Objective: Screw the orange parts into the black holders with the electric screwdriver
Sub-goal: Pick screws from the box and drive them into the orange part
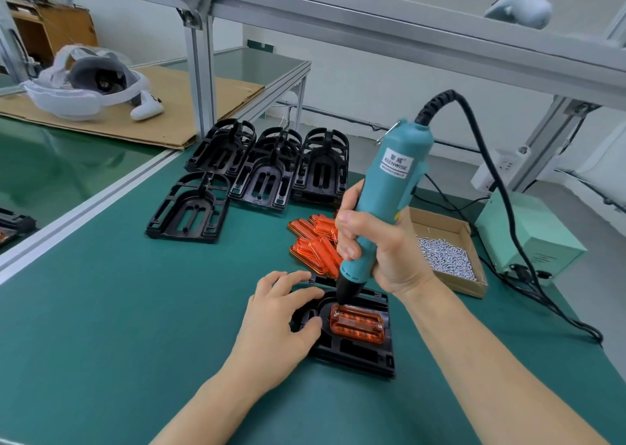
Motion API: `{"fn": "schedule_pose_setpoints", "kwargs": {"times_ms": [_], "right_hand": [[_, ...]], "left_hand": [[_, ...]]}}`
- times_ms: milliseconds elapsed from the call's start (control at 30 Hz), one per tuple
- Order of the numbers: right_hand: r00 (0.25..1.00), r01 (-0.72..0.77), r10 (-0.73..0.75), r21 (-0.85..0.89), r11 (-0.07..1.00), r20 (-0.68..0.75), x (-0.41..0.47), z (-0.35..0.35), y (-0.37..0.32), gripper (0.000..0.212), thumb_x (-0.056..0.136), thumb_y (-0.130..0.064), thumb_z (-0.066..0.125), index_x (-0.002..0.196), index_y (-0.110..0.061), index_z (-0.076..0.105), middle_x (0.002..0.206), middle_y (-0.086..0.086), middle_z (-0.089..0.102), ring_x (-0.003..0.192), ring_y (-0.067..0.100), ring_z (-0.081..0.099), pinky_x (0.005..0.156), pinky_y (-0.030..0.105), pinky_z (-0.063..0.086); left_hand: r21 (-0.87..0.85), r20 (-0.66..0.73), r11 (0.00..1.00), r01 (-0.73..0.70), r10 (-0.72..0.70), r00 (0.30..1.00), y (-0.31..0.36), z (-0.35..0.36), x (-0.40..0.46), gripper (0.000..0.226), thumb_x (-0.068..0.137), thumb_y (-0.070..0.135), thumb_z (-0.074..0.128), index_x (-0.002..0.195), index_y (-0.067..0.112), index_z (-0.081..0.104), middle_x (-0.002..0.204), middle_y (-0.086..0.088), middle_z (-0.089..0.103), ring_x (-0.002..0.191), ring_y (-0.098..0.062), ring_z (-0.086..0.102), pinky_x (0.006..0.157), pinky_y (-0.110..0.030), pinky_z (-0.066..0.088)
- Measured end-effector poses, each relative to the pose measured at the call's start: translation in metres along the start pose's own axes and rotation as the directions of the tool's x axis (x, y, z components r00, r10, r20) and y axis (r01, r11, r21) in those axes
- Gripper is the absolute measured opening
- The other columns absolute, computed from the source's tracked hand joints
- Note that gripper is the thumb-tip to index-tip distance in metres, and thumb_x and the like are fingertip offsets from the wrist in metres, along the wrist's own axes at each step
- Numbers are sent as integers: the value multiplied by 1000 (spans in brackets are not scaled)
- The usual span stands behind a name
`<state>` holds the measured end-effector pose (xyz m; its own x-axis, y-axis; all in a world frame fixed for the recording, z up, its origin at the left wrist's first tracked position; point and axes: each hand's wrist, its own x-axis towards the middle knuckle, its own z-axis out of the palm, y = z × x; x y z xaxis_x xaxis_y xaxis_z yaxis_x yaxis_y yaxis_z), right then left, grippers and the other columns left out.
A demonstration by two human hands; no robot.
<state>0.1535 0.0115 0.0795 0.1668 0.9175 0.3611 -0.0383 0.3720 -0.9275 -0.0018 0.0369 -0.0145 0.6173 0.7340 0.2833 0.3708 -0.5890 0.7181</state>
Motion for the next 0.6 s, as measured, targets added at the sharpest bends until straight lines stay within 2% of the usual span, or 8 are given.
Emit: {"fn": "schedule_pose_setpoints", "kwargs": {"times_ms": [133, 200, 267, 367, 500, 600], "right_hand": [[996, 1, -3, 20, 1000, 85, 0, 0, -1, 11, 74, -8, 65, 73, -13, 55, 51, 7, 43, 38, 15, 40, 48, 24, 40], [994, 6, -6, -2, 1000, 110, 1, 3, -1, 13, 75, -5, 64, 72, -14, 55, 49, 6, 43, 38, 16, 39, 48, 23, 40], [996, 21, -17, -40, 999, 82, 1, 5, 1, 16, 77, -1, 61, 71, -15, 56, 47, 3, 45, 38, 17, 38, 48, 23, 40], [998, 46, -43, -61, 997, 48, -3, 4, 4, 12, 77, -8, 64, 72, -17, 57, 47, 2, 47, 39, 17, 40, 50, 24, 41], [998, 49, -46, -46, 998, 51, -9, -1, 3, 8, 76, -14, 64, 75, -18, 58, 49, 2, 48, 42, 17, 43, 52, 26, 42], [999, 27, -26, -23, 999, 30, -11, -1, 3, 10, 76, -16, 66, 80, -20, 58, 51, 3, 50, 43, 16, 44, 52, 26, 43]], "left_hand": [[-3, -8, 1000, -5, 5, 1000, 1, 1, 0, 37, 86, 23, 62, 122, 29, 63, 134, 24, 42, 129, 1, 20, 108, -20, 21], [-7, -4, 1000, -4, 4, 1000, 0, 1, 1, 37, 85, 23, 63, 122, 29, 63, 134, 24, 42, 129, 0, 20, 109, -21, 22], [-10, -3, 1000, -2, 2, 1000, 0, 1, 0, 37, 86, 23, 63, 122, 29, 63, 134, 25, 42, 129, 1, 20, 108, -21, 22], [-13, -8, 1000, -4, 4, 1000, 0, 1, 0, 37, 86, 23, 62, 122, 30, 62, 134, 25, 41, 129, 2, 19, 107, -19, 21], [-11, 2, 1000, -4, 4, 1000, 0, 0, 0, 37, 86, 23, 62, 123, 29, 62, 134, 24, 42, 130, 0, 21, 111, -25, 22], [-13, -2, 1000, -6, 6, 1000, 0, 0, 0, 37, 86, 23, 62, 123, 29, 62, 134, 24, 42, 130, 0, 21, 111, -25, 22]]}}
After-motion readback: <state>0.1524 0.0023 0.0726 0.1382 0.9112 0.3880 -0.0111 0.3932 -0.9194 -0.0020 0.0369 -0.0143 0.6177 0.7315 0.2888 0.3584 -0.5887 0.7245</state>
